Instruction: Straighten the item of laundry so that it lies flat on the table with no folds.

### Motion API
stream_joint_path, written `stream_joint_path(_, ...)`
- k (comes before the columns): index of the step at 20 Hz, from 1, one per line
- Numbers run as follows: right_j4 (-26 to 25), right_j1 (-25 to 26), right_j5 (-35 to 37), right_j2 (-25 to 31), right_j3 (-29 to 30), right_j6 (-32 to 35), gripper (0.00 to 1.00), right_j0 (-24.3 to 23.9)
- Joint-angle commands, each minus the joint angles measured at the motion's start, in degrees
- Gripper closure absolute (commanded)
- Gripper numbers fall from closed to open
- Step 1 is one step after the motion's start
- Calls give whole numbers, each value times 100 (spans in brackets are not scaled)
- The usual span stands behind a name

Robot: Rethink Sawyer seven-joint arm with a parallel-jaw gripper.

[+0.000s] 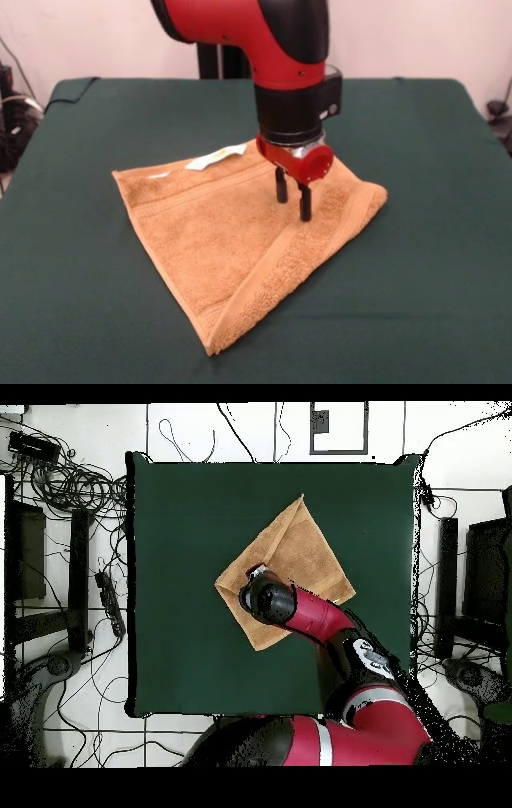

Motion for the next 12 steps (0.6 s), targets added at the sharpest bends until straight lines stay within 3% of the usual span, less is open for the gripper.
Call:
stream_joint_path(1, -295, 507, 169, 1077, -791, -329, 0, 3)
stream_joint_path(7, -315, 610, 319, 1282, -1150, -158, 0, 22)
stream_joint_path(12, -161, 332, 605, 1268, -939, 121, 0, 15)
